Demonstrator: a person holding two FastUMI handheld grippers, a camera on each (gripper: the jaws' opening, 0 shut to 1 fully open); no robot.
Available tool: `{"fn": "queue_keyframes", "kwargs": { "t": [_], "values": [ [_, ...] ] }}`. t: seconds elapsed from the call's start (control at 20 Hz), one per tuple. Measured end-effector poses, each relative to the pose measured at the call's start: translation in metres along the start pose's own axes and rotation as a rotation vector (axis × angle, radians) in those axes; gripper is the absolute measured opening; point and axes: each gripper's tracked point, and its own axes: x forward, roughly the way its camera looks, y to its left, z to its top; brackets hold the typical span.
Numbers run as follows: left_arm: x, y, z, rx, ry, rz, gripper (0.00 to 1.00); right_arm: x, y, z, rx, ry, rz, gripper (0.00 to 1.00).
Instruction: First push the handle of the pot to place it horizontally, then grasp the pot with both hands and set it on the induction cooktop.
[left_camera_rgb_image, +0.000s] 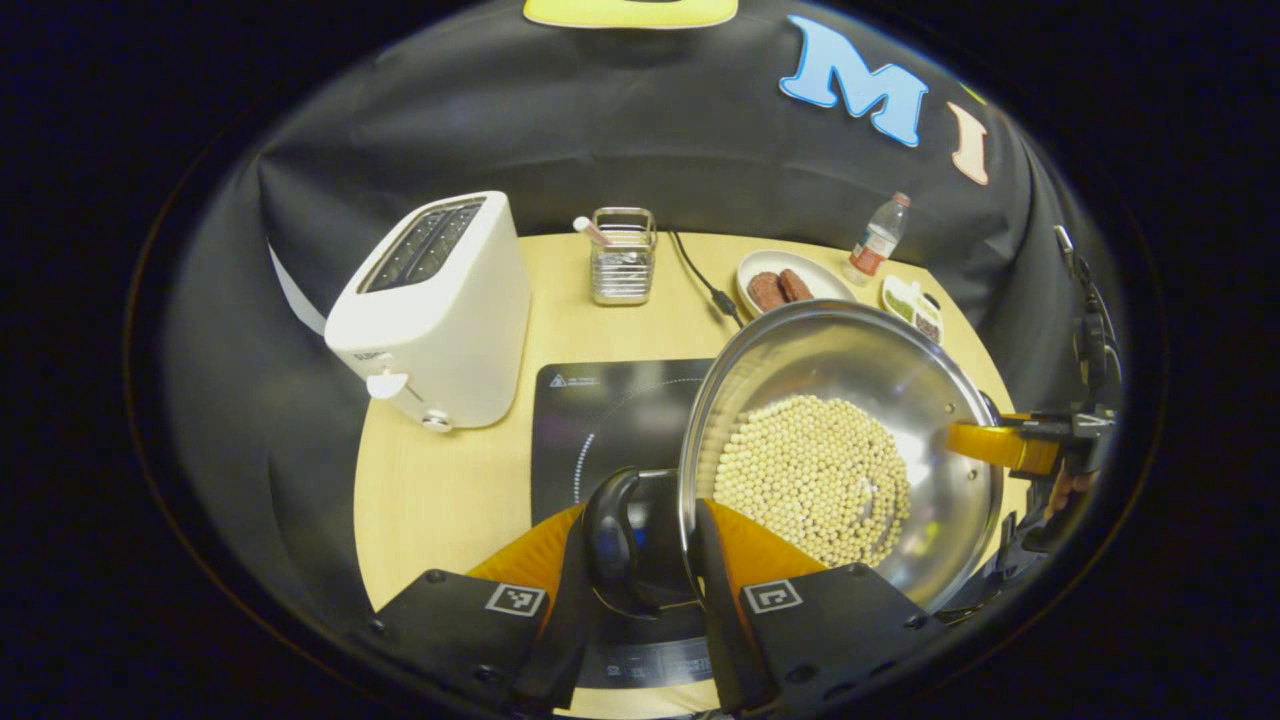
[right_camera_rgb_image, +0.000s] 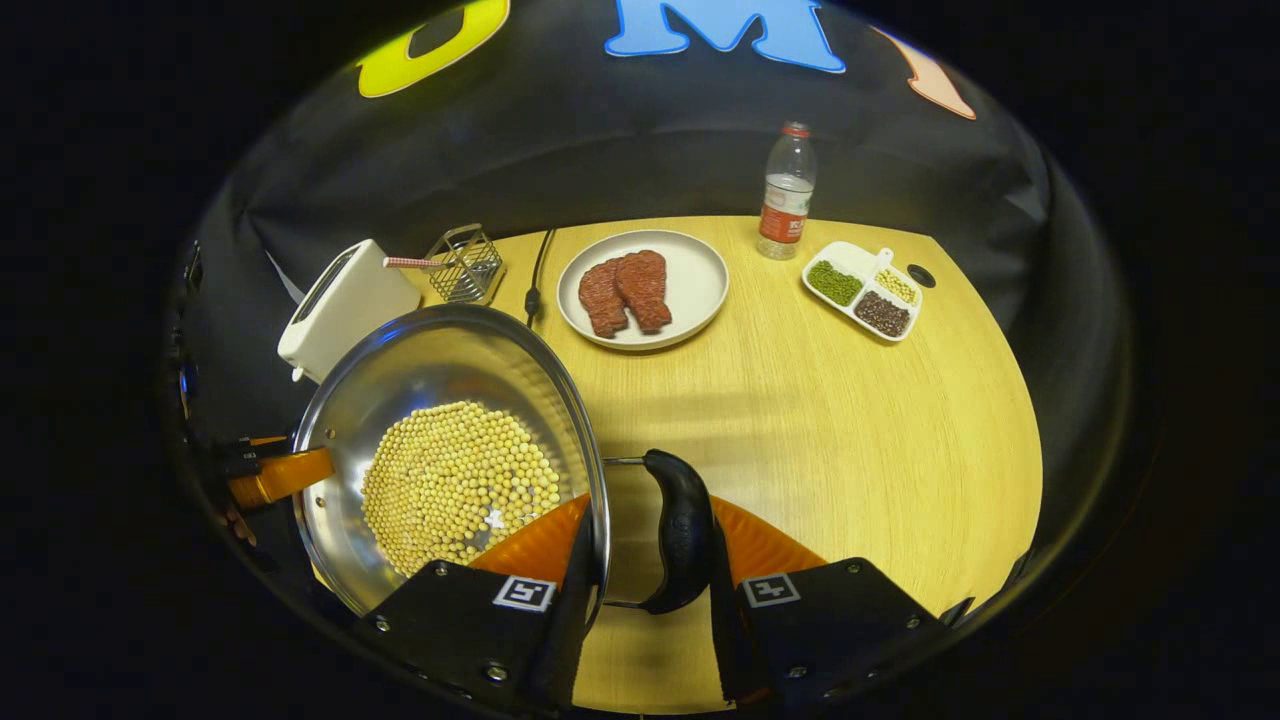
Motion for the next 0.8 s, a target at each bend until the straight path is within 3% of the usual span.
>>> {"fn": "queue_keyframes", "kwargs": {
  "t": [0.05,0.55,0.6,0.65,0.7,0.8],
  "values": [
    [0.001,0.007,0.003,0.004,0.0,0.001,0.55,0.002,0.006,0.001,0.002,-0.001,0.002,0.53],
    [0.006,0.054,0.01,0.052,0.017,0.002,0.55,0.013,0.05,-0.006,0.043,0.024,0.018,0.53],
    [0.007,0.057,0.011,0.058,0.018,0.002,0.6,0.014,0.053,-0.008,0.047,0.032,0.019,0.53],
    [0.008,0.06,0.012,0.063,0.017,0.001,0.55,0.015,0.056,-0.011,0.059,0.04,0.019,0.53],
    [0.01,0.062,0.013,0.069,0.018,0.0,0.6,0.017,0.058,-0.012,0.068,0.046,0.018,0.53],
    [0.015,0.068,0.013,0.079,0.024,-0.004,0.58,0.02,0.063,-0.015,0.073,0.055,0.016,0.53]
  ]
}}
